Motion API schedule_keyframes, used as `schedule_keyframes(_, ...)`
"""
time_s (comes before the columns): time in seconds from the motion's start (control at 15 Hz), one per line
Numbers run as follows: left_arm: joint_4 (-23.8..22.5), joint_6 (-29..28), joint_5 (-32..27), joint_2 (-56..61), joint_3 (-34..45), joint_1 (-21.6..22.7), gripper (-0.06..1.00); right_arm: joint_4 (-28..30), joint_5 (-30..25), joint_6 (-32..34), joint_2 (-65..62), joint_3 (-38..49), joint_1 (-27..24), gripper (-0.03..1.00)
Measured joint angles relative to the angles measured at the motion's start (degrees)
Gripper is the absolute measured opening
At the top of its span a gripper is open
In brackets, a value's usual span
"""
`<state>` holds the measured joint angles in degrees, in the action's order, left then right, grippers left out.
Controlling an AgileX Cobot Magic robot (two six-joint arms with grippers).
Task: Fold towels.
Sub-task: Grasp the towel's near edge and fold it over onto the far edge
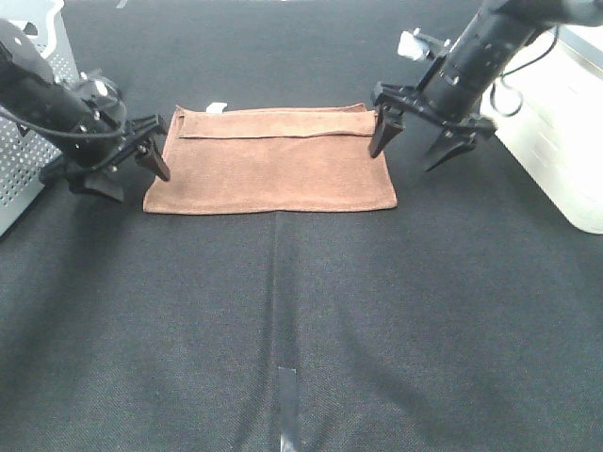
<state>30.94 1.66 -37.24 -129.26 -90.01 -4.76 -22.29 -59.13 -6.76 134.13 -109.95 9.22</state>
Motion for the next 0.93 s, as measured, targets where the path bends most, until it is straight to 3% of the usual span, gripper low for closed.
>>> schedule_keyframes(0.13,4.47,3.27,-0.06,-1.83,0.00,0.00,0.68,-6.13,-0.06,-2.98,2.64,0.00,0.00,0.76)
schedule_keyframes(0.33,6.93,5.73,-0.06,-2.35,0.00,0.00,0.68,-7.96,0.00,-3.84,4.18,0.00,0.00,0.75)
schedule_keyframes(0.6,7.73,6.25,0.06,-2.52,0.00,-0.06,0.68,-7.62,1.43,-4.07,5.84,0.00,0.52,0.74)
schedule_keyframes(0.93,7.22,6.82,0.06,-2.52,0.00,-0.23,0.68,-2.75,2.92,-3.95,5.73,-0.17,0.92,0.73)
